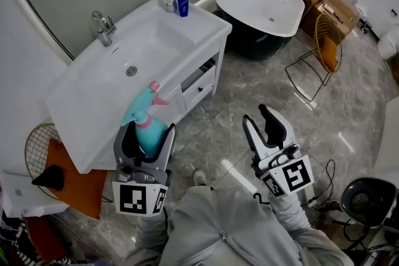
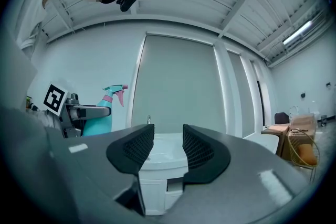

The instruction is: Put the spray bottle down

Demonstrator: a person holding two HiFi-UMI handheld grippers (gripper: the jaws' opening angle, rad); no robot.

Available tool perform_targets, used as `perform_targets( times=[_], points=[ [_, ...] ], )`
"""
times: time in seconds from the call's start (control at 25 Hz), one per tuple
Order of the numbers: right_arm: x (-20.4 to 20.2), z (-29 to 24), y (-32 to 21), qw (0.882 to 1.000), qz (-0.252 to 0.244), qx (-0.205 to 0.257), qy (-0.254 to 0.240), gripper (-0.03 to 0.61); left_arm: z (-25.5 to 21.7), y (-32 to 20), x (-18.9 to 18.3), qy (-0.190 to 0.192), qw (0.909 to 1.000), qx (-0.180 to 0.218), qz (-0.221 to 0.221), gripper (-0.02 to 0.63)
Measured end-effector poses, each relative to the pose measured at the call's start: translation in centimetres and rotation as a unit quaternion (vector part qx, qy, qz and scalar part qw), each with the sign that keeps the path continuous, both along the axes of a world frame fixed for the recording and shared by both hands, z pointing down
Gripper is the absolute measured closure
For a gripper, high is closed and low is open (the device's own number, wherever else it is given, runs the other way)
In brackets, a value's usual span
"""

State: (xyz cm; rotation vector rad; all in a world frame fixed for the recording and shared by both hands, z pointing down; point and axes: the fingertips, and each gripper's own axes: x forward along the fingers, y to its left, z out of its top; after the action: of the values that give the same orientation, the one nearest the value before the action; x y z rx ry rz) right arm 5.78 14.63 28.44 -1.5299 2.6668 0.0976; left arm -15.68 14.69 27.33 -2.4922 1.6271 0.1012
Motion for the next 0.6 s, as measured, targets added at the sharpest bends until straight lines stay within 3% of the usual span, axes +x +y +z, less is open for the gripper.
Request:
perform_targets(
  times=[0.6],
  points=[
    [-0.8, -1.0, -8.7, 0.999, 0.035, 0.009, 0.013, 0.417, 0.0, -10.2, -1.2, -0.001, 0.9995, -0.003, 0.033, 0.224]
  ],
)
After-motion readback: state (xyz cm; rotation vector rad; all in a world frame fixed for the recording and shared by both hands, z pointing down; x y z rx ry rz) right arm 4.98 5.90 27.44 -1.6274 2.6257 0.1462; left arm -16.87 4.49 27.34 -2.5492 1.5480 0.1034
